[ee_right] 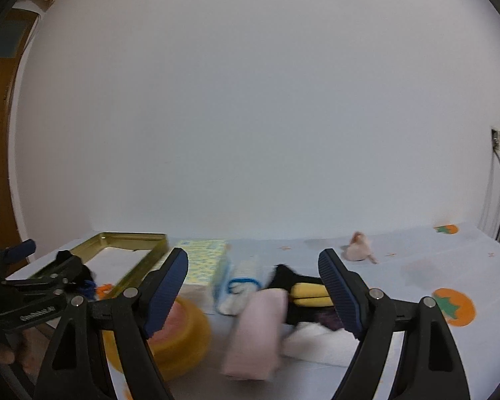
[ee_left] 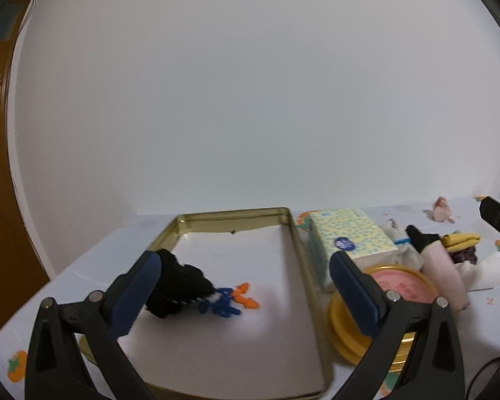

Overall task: Organize soft objects
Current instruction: 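Withdraw the right gripper from the tray back toward the soft items, then grasp the white mesh cloth with the right gripper while the left gripper grasps the pink towel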

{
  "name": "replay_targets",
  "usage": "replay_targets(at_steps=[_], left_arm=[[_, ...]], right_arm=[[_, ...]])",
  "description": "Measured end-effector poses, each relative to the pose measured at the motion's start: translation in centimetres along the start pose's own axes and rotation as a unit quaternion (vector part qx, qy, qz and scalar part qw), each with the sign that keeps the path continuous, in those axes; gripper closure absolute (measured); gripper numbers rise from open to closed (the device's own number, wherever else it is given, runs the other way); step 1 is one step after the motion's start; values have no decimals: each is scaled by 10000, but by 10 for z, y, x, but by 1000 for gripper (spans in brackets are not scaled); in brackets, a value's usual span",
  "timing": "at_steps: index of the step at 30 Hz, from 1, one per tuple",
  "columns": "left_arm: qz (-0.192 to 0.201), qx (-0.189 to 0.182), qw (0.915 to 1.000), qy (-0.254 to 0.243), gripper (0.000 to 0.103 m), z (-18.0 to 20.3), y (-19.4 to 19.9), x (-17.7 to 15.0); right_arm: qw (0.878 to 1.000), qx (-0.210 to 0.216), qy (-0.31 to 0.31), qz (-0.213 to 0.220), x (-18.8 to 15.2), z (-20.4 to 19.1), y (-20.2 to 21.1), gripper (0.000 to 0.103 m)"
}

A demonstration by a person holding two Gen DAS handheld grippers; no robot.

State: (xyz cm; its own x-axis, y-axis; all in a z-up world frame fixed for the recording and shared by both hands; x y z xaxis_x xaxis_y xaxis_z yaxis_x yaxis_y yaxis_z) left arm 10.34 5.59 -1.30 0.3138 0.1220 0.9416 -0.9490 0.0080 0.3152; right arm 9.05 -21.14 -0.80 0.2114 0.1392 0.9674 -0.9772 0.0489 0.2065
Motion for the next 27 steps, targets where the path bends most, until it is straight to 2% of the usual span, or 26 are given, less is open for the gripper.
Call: replay_targets(at_steps=[5, 15, 17, 22, 27], left_arm=[[-191, -379, 9988, 231, 0, 18, 7, -9], [-280, -776, 9965, -152, 0, 78, 16, -22], [-310, -836, 9957, -229, 0, 90, 19, -24], [-418, -999, 9930, -464, 0, 121, 23, -31], [-505, -858, 9902, -977, 0, 145, 23, -39]], right_arm=[[9997, -216, -63, -61, -6, 37, 2, 21], [9979, -485, -147, -391, -20, 95, 4, 21], [9978, -338, -122, -557, -24, 101, -1, 21], [9916, 438, -140, -1208, -40, 95, -23, 21], [9790, 1022, 242, -1749, -49, 74, -43, 21]])
Point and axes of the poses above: each gripper's, at about its wrist camera, not at the fingertips, and y roughly against the way its jaws point, z to its right, x to its top, the point moved 5 cm from there along -y, roughly the way its jaws point, and after that the axes turned 11 degrees about y, right-handed, at the moved point
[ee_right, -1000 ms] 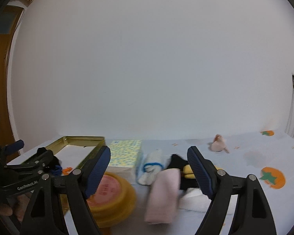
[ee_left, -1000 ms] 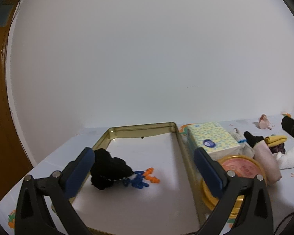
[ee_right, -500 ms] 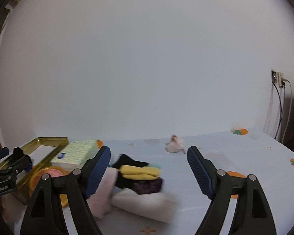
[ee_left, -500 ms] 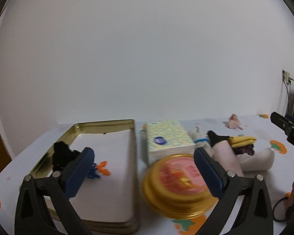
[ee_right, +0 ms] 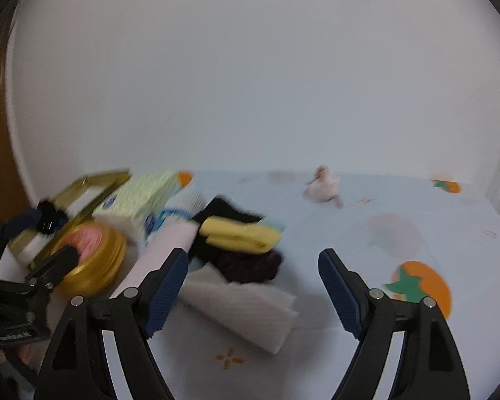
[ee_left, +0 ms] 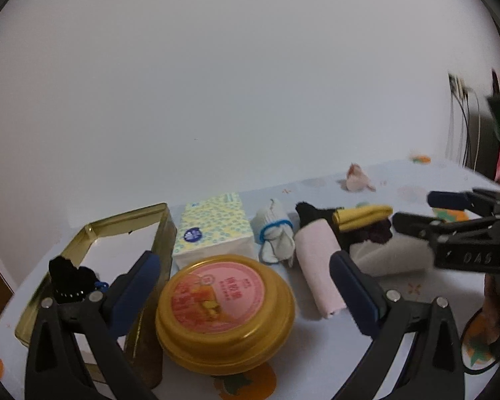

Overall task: Organize soft objects
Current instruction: 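Grasp the white mesh cloth with the right gripper while the left gripper grasps the pink towel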

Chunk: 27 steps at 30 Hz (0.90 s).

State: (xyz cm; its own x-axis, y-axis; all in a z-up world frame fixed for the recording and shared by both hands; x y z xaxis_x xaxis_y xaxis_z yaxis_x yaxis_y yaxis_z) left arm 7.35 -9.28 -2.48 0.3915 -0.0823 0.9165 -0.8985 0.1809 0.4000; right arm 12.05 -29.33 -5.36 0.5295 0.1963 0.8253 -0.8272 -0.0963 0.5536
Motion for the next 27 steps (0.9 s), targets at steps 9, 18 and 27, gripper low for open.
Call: replay_targets(at_steps=[9, 18, 27], left_arm=[[-180, 59, 9998, -11, 0, -1, -6, -2], [-258, 222, 9993, -159, 0, 3, -12, -5], [-354, -375, 9986, 88, 0, 41, -23, 6]], right_arm=[[9942, 368, 316, -964, -20, -9, -30, 21], [9902, 845, 413, -1029, -33, -14, -14, 76], [9790, 1527, -1177, 666, -1, 33, 38, 76]])
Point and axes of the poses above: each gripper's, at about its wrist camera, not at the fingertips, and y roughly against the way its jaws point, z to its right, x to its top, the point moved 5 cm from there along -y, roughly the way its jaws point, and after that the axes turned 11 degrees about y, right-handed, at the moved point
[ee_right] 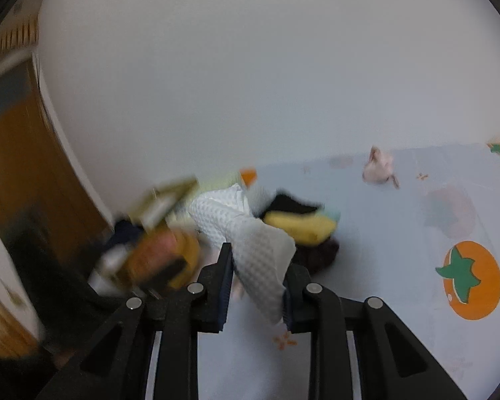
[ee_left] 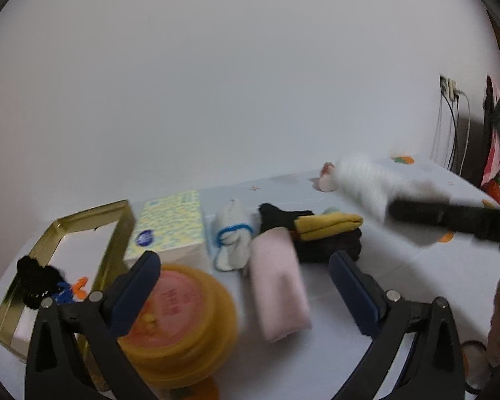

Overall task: Organize soft objects
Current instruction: 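Grasp the white mesh cloth with the right gripper while the left gripper grasps the pink towel, then carry the pink towel and white mesh cloth into the gold tray with both grippers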

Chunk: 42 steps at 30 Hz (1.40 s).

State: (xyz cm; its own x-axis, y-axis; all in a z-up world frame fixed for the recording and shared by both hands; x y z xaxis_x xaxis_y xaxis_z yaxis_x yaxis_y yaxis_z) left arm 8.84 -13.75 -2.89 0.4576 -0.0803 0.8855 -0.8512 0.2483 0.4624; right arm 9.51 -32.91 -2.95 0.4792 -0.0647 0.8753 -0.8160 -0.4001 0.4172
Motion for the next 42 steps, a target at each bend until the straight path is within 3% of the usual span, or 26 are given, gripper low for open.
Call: replay_targets(at_steps=[3, 6, 8, 10, 15, 16, 19, 20, 23, 26, 30, 36, 42], left_arm=[[-118, 159, 9995, -255, 0, 19, -15, 0], [-394, 490, 9972, -414, 7, 32, -37, -4], [-747, 592, 9946, -401, 22, 35, -54, -9], [-1063, 831, 9902, -365, 28, 32, -67, -13], [-1364, 1111, 9841, -243, 31, 22, -79, -19], [-1401, 1090, 9836, -315, 37, 25, -79, -21], [-1642, 785, 9827, -352, 84, 30, -84, -27], [-1697, 654, 9829, -270, 89, 29, -85, -27], [-1575, 114, 9873, 180, 93, 21, -76, -22], [-1136, -406, 9912, 551, 93, 13, -57, -13], [-476, -990, 9893, 959, 93, 0, -28, -4], [-319, -1013, 9891, 1017, 93, -9, -15, -3], [-230, -885, 9934, 700, 92, 3, -20, 0]], right_arm=[[9984, -533, -4, 172, 3, 6, 4, 76], [9978, -590, -54, 300, 5, 8, 7, 76], [9973, -645, -38, 345, 6, 10, 9, 76], [9966, -722, -4, 407, 8, 11, 12, 76], [9960, -708, -120, 523, 9, 16, 20, 76], [9960, -716, -150, 521, 9, 18, 21, 76], [9953, -771, -191, 559, 8, 21, 24, 76], [9950, -790, -204, 574, 8, 21, 24, 76], [9938, -875, -259, 634, 8, 25, 28, 76], [9918, -1007, -316, 727, 9, 27, 34, 76], [9895, -1113, -381, 836, 8, 29, 40, 76], [9884, -1282, -307, 759, 5, 28, 33, 76], [9863, -1490, -145, 691, 2, 23, 28, 76]])
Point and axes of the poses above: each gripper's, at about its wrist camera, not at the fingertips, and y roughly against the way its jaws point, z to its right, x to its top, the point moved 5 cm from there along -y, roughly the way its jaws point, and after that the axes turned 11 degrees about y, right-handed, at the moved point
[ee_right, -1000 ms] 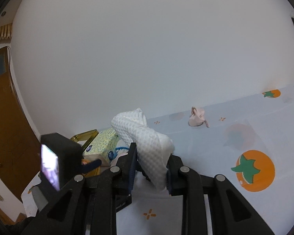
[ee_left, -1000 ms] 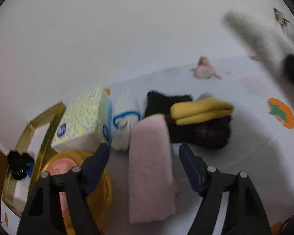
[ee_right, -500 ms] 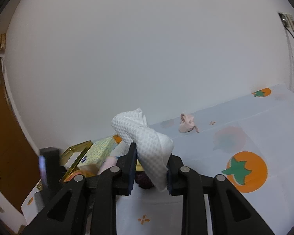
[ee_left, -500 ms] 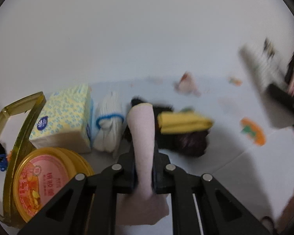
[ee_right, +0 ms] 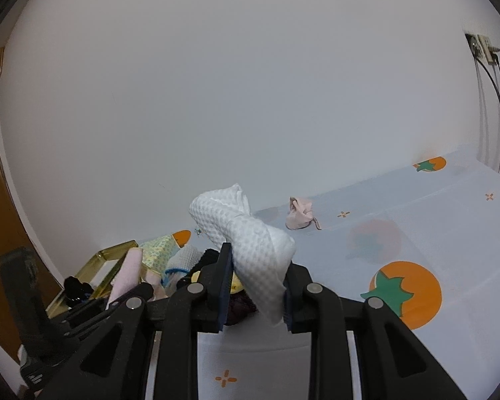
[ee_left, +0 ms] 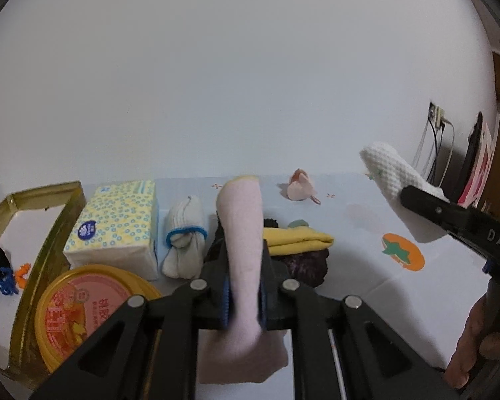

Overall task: Organize soft objects
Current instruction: 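Carry the pink towel and white mesh cloth into the gold tray with both grippers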

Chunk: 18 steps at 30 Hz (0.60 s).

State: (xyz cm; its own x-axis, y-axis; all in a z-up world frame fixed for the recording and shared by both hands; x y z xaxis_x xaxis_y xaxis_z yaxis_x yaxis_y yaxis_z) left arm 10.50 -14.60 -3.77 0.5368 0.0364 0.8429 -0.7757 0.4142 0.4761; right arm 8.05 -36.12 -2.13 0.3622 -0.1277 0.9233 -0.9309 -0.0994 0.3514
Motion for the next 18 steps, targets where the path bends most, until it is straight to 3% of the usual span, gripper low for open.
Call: replay_targets(at_steps=[18], left_arm=[[239, 88, 9994, -228, 92, -2, 14, -1]], right_arm=[[9971, -740, 138, 111, -5, -12, 3, 76]])
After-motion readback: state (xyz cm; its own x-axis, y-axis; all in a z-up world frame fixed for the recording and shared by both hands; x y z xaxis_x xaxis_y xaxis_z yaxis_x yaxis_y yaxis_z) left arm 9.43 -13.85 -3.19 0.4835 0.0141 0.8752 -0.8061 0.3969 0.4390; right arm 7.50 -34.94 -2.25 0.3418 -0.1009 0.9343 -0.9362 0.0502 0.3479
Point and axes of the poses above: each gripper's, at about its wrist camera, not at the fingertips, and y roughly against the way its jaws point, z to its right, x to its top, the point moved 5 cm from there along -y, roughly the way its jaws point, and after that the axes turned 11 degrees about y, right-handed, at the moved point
